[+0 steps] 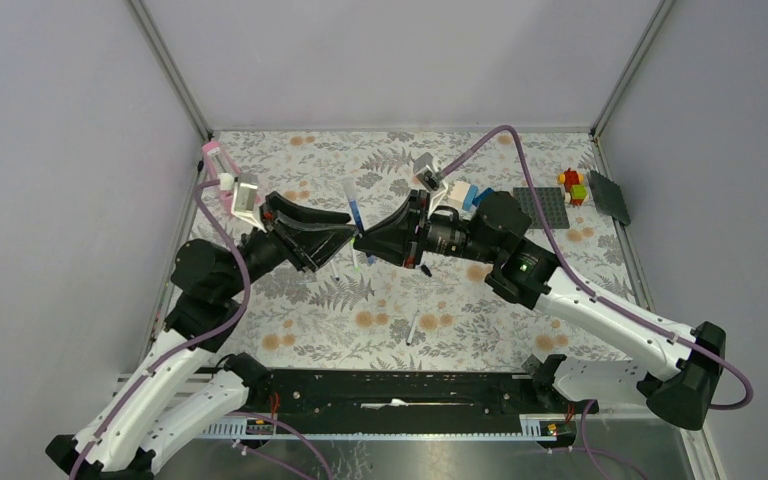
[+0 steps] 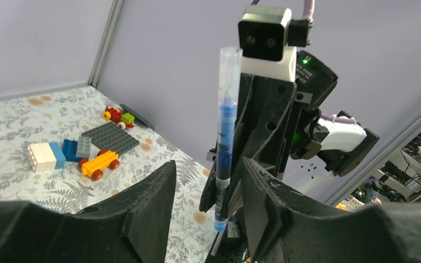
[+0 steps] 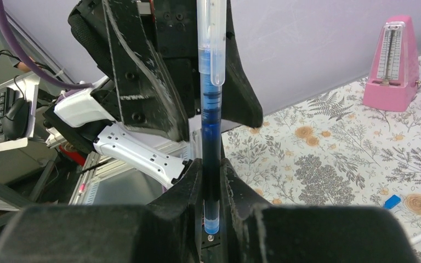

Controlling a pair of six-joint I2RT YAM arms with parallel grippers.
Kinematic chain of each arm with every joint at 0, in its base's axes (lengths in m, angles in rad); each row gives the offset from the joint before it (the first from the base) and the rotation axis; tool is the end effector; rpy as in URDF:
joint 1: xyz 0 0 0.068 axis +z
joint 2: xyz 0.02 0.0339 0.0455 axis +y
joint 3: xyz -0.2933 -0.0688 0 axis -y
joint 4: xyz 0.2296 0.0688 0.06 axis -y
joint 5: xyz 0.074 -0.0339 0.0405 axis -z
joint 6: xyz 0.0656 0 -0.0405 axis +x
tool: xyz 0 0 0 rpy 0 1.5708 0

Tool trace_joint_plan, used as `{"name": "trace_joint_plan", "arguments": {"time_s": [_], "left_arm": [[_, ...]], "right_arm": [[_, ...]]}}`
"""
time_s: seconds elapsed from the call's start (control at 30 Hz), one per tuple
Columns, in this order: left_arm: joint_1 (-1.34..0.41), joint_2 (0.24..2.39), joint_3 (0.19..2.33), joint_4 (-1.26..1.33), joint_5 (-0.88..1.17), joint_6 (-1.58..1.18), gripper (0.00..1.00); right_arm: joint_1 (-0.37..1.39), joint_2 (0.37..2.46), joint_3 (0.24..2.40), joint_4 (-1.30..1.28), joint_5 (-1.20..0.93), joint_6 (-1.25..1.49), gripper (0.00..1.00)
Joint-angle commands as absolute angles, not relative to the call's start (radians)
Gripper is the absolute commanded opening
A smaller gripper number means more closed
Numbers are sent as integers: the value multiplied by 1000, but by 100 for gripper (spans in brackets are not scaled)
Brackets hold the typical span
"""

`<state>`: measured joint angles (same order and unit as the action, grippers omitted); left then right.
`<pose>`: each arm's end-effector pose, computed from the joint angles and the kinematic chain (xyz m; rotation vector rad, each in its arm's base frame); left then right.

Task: Insert the pens into the pen caps

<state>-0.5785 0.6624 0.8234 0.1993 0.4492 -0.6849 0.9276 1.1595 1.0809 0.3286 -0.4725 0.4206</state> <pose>0.0935 -0.0951 0.4368 0.3597 1.3218 -1.3500 0.1348 0.2297 0.4569 -0.7909 1.2784 1.4240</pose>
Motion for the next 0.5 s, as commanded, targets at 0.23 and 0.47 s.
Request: {"name": "trace_joint_plan", "arguments": {"time_s": [0.23, 0.47], "left_arm": [[-579, 727, 795, 374, 503, -760, 37], [-580, 769, 794, 390, 508, -776, 0]], "right_arm": [[928, 1173, 1070, 400, -451, 435, 0], [928, 1172, 1046, 404, -429, 429, 0]]}}
